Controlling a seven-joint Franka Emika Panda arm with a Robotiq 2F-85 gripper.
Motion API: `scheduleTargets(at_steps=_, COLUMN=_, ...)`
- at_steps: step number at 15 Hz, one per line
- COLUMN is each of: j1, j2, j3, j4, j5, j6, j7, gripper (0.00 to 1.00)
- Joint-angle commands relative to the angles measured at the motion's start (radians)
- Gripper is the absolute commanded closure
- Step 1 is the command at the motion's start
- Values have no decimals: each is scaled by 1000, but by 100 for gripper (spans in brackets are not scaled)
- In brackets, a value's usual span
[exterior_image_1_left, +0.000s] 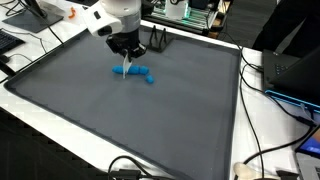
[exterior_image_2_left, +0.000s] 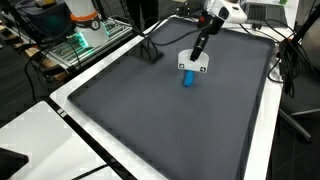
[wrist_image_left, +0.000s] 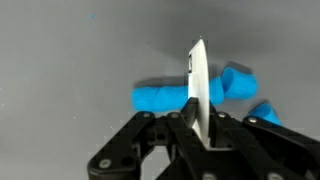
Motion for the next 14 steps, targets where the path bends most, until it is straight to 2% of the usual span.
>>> scheduleTargets(at_steps=1, j1=1, j2=27, j3=1, j4=16, j5=-20, j6=-10, j7=3, gripper=98)
scheduleTargets(at_steps=14, j1=-2, j2=75, j3=2, j4=14, j5=-12, j6=-9, j7=-2, gripper=98)
